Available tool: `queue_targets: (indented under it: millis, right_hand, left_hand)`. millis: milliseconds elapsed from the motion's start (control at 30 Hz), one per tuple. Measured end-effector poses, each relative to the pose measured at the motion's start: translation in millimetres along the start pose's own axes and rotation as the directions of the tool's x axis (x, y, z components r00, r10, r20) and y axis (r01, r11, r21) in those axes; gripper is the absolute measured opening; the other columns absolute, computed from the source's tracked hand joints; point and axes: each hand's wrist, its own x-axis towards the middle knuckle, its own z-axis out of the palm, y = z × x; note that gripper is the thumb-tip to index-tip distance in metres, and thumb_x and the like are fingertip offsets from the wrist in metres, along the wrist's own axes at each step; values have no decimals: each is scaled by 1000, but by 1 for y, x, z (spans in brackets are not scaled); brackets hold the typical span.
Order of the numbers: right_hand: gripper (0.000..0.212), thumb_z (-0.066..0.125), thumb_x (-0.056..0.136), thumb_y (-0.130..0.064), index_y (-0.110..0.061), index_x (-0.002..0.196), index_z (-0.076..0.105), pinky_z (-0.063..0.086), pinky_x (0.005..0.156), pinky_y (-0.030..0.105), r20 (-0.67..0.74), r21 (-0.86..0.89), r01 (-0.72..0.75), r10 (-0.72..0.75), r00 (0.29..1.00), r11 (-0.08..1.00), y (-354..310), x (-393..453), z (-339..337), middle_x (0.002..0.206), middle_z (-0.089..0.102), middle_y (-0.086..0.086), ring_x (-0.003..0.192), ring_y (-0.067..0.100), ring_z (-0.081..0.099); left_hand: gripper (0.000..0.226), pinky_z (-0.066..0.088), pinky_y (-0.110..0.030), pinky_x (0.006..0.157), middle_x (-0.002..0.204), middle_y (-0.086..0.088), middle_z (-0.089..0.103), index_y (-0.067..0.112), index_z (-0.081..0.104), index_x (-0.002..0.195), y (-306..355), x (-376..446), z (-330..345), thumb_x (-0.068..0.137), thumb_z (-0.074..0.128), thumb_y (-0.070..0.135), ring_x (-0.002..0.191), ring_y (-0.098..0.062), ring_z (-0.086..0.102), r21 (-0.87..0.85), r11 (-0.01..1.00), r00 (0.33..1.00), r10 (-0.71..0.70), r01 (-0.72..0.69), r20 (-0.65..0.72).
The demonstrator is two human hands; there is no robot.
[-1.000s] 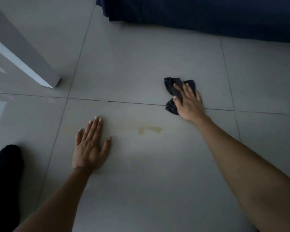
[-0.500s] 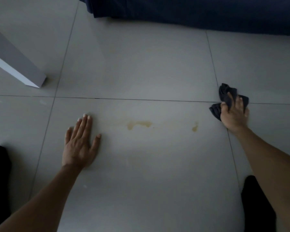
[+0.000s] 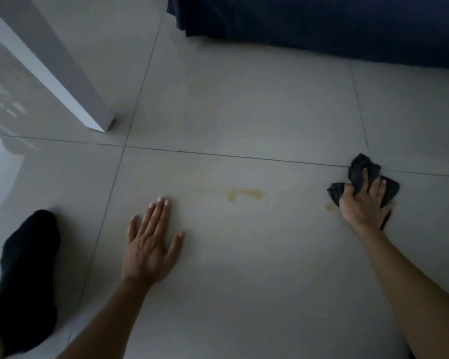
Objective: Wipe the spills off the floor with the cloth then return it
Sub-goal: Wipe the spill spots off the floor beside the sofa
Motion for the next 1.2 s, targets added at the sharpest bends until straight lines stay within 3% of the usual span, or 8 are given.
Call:
queue_targets:
  millis: [267,633,833,1067,1200]
  right_hand:
    - [62,19,97,-46,-27,153,3,-5,116,54,0,-43,203,-203,979,978,-91,-34,25,162,-1,5,148,18,-5]
    - [63,26,95,-45,-28,153,9,-5,115,53,6,-17,493,-493,870,870,-238,-95,68,162,6,4,149,19,-1]
    - [63,33,94,-45,-27,153,18,-3,115,52,20,-6,685,-684,729,729,-284,-141,86,161,16,1,148,18,7]
    - [60,29,97,-46,-30,153,15,-3,117,47,104,-33,847,-841,530,530,-266,-154,88,162,11,0,149,16,4]
    - [60,31,97,-46,-31,153,16,0,118,43,82,-35,838,-834,546,545,-226,-148,79,162,12,-2,148,14,5]
  left_hand:
    - [78,11,-38,119,160,1,10,15,14,152,-2,1,3,90,27,59,148,-13,8,-34,999,999,-35,35,-22]
    - [79,10,-38,119,160,-1,12,15,16,152,-1,4,3,89,29,60,147,-12,8,-21,999,998,-46,45,-32]
    - [80,10,-37,119,160,-1,13,14,16,152,-1,3,3,89,28,61,146,-11,7,-16,998,998,-53,53,-29]
    - [82,9,-37,120,161,-3,10,14,10,153,-3,5,2,89,24,64,148,-14,7,1,999,998,-53,53,-22]
    - [84,8,-36,120,161,-4,9,13,10,153,-3,5,2,89,26,64,148,-14,5,17,999,999,-48,49,-24]
